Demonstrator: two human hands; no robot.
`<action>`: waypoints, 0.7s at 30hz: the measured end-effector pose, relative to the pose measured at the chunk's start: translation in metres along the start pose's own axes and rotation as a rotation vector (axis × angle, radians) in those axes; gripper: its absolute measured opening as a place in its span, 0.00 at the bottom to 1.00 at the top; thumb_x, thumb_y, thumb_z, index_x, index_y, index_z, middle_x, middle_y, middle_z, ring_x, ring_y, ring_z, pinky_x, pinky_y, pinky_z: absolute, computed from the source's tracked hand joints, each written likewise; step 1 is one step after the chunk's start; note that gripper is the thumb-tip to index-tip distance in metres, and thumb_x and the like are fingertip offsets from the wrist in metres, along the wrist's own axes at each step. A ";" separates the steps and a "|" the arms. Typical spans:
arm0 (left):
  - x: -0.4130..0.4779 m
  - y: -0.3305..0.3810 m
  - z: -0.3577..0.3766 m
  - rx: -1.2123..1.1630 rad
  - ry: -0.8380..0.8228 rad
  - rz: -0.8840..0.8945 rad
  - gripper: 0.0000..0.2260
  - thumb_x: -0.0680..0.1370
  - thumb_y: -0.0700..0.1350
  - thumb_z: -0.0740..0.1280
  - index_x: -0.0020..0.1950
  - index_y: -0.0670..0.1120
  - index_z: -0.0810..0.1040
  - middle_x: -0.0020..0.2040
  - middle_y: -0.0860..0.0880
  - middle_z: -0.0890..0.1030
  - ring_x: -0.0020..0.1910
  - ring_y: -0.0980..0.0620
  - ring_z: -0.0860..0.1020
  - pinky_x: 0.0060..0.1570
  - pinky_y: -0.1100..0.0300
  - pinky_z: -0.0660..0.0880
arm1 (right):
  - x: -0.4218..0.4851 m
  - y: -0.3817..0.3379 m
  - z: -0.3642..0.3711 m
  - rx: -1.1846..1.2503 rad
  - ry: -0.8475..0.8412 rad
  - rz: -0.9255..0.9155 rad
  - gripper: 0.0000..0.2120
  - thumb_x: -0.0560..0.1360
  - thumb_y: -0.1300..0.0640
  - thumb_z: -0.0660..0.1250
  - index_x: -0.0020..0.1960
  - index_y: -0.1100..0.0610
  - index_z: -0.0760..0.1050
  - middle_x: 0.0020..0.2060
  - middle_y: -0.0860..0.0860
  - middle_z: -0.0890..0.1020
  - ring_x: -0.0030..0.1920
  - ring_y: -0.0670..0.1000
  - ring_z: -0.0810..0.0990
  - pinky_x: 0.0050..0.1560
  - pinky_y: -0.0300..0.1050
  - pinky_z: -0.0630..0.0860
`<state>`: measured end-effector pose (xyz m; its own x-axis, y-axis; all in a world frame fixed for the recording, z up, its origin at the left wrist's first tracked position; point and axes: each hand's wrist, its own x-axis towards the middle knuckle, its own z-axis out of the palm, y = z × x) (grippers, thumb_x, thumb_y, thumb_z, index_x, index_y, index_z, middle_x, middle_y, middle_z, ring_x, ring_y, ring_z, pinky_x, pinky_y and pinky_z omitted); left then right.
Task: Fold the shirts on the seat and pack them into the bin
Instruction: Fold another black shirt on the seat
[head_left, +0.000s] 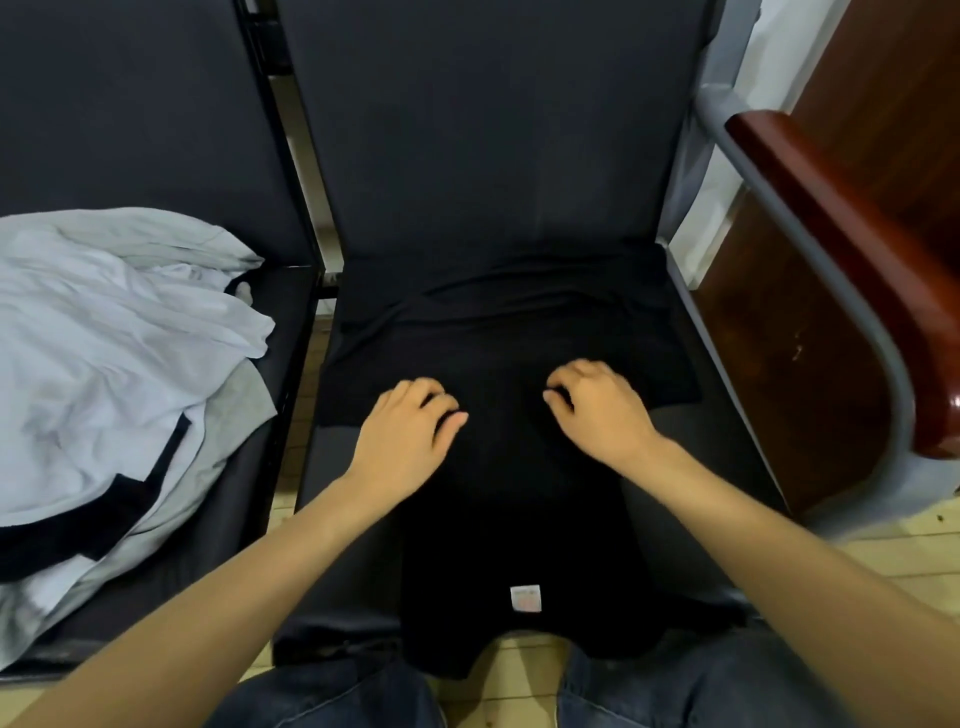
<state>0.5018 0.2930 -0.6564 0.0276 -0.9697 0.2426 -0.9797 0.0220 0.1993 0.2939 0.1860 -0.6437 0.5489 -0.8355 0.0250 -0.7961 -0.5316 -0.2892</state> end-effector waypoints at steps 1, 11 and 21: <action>-0.010 0.004 -0.003 -0.021 -0.031 -0.012 0.21 0.78 0.56 0.56 0.51 0.44 0.83 0.50 0.48 0.80 0.47 0.46 0.79 0.48 0.51 0.75 | -0.017 -0.003 -0.001 -0.005 -0.031 -0.030 0.14 0.79 0.52 0.60 0.60 0.57 0.76 0.57 0.53 0.78 0.58 0.55 0.74 0.59 0.49 0.71; 0.004 -0.003 0.011 0.041 -0.322 -0.145 0.22 0.83 0.52 0.53 0.76 0.49 0.60 0.77 0.50 0.59 0.75 0.50 0.57 0.73 0.53 0.52 | -0.018 0.001 0.010 -0.114 -0.268 0.040 0.25 0.83 0.46 0.50 0.77 0.52 0.54 0.77 0.48 0.55 0.77 0.51 0.51 0.74 0.55 0.52; -0.019 0.005 -0.014 -0.087 0.055 0.044 0.14 0.77 0.51 0.61 0.51 0.43 0.81 0.49 0.46 0.78 0.46 0.44 0.78 0.46 0.51 0.77 | -0.037 -0.007 -0.003 0.116 -0.021 -0.136 0.17 0.79 0.53 0.62 0.65 0.59 0.73 0.61 0.54 0.75 0.63 0.55 0.72 0.64 0.47 0.69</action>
<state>0.4994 0.3152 -0.6464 -0.0015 -0.9526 0.3041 -0.9594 0.0871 0.2682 0.2786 0.2197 -0.6393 0.6555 -0.7534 0.0513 -0.6804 -0.6187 -0.3927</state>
